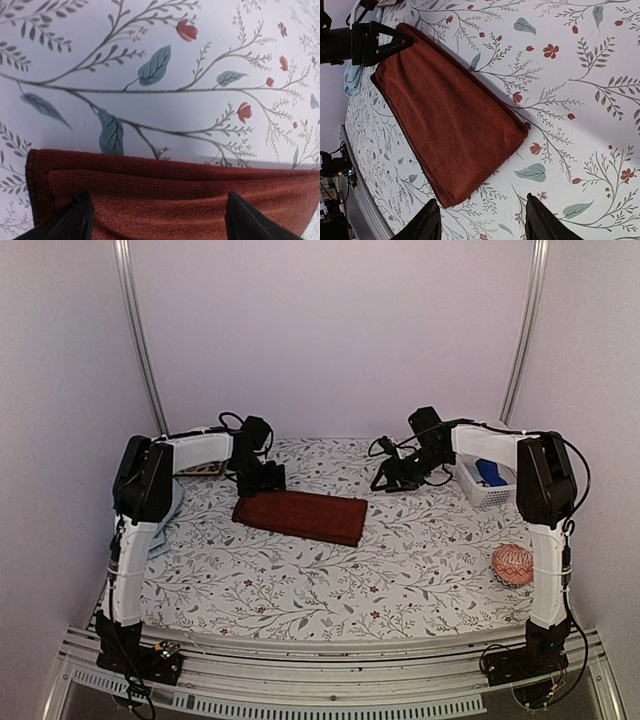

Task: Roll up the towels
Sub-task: Rotate the towel at the center of the board.

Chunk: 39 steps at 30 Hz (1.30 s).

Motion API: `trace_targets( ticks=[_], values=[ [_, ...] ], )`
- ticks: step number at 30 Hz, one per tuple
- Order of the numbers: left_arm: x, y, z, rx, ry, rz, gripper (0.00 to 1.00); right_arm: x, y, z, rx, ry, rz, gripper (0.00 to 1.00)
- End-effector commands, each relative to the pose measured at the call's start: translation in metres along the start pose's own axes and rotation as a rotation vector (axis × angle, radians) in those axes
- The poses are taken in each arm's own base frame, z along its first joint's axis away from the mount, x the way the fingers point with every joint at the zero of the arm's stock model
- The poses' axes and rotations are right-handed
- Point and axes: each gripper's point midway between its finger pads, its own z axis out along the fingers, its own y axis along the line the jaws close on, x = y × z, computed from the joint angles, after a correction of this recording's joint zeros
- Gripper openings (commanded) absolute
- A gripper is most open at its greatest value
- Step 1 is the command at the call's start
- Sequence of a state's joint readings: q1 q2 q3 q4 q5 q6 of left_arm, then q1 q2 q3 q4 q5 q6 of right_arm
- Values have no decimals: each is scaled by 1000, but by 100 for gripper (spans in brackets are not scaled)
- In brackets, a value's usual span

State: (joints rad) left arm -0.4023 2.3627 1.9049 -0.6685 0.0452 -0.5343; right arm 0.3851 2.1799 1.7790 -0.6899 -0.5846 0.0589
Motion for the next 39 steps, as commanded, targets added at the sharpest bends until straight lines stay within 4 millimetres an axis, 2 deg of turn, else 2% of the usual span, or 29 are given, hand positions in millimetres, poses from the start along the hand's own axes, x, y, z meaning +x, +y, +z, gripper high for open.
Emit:
trace_targets(
  ticks=[1,6,9,11,17,20,22,27,30,32,34,39],
  values=[
    [13,4,36,-51,54,68,91,0,-4,-3,11,-4,-12,58],
    [18,-26,63,14,76,149,89,-2,-13,-13,26,-24,2,58],
    [15,-59,76,133,64,218,88,-4,-19,-20,45,-45,14,58],
    [8,-85,77,237,24,266,87,-3,-25,-24,64,-56,28,58],
    [-9,-154,65,506,-99,362,89,1,-37,-36,119,-98,69,58],
    [-10,-186,49,619,-154,395,96,-1,-40,-42,147,-134,59,58],
    [-18,-195,32,637,-202,387,97,-3,-41,-42,152,-148,49,58],
    [-68,-195,-42,577,-409,369,97,-12,-36,-41,121,-188,20,59],
    [-85,-178,-76,482,-436,324,97,-14,-34,-39,106,-194,7,58],
    [-85,-158,-87,392,-411,272,97,-14,-33,-37,104,-189,-1,58],
    [-75,-139,-91,318,-371,234,97,-11,-33,-35,108,-180,-9,59],
    [-44,-85,-79,141,-266,116,97,-8,-33,-30,127,-163,-25,59]
  ],
)
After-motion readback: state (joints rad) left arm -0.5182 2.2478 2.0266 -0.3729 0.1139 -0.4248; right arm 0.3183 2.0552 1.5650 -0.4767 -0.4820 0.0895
